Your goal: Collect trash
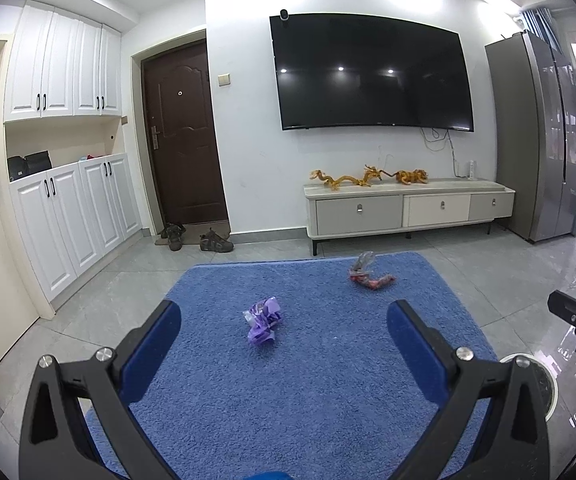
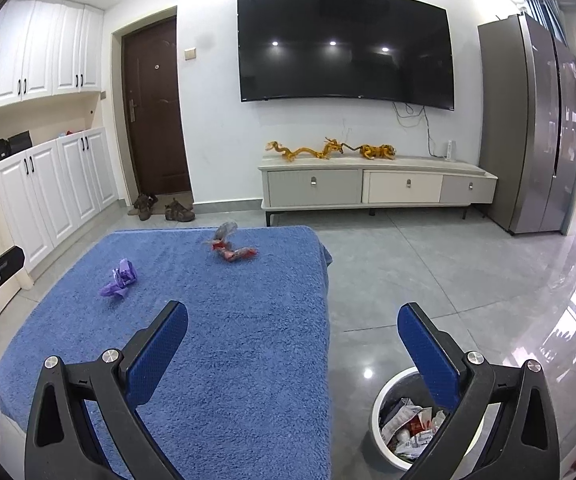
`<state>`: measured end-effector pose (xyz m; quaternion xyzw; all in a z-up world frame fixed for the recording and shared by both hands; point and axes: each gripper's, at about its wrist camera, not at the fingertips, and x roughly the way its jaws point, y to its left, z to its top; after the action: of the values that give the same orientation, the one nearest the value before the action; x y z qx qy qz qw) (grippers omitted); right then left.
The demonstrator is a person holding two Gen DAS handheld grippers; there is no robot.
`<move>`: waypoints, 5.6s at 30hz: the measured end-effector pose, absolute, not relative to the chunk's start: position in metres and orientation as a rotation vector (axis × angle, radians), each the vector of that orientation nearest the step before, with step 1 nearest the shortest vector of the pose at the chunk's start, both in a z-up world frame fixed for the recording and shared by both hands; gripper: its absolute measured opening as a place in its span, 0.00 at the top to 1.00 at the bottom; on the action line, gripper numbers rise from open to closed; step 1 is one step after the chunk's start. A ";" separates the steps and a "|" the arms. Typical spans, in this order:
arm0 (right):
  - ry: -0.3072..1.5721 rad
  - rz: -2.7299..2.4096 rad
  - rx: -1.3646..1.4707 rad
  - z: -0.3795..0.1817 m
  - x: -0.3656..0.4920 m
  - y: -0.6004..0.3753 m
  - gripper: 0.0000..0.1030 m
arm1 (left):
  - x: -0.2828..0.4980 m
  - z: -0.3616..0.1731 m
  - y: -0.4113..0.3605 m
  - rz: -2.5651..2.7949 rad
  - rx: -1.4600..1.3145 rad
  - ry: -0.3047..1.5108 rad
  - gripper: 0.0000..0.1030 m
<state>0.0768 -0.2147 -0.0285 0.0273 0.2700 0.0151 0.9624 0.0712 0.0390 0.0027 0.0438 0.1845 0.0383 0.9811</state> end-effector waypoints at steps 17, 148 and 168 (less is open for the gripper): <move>0.587 0.010 0.059 -0.049 0.087 -0.231 0.00 | 0.091 -0.001 0.025 0.039 0.092 0.367 0.00; 0.596 0.106 0.067 -0.068 0.107 -0.225 0.00 | 0.102 -0.023 0.069 0.065 0.012 0.434 0.00; 0.660 0.237 -0.015 -0.075 0.147 -0.193 0.00 | 0.142 -0.041 0.091 0.062 0.019 0.506 0.00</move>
<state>0.1474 -0.1925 -0.0748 -0.0076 0.3234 0.1162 0.9391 0.1417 0.0907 -0.0406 0.0093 0.2504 0.0307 0.9676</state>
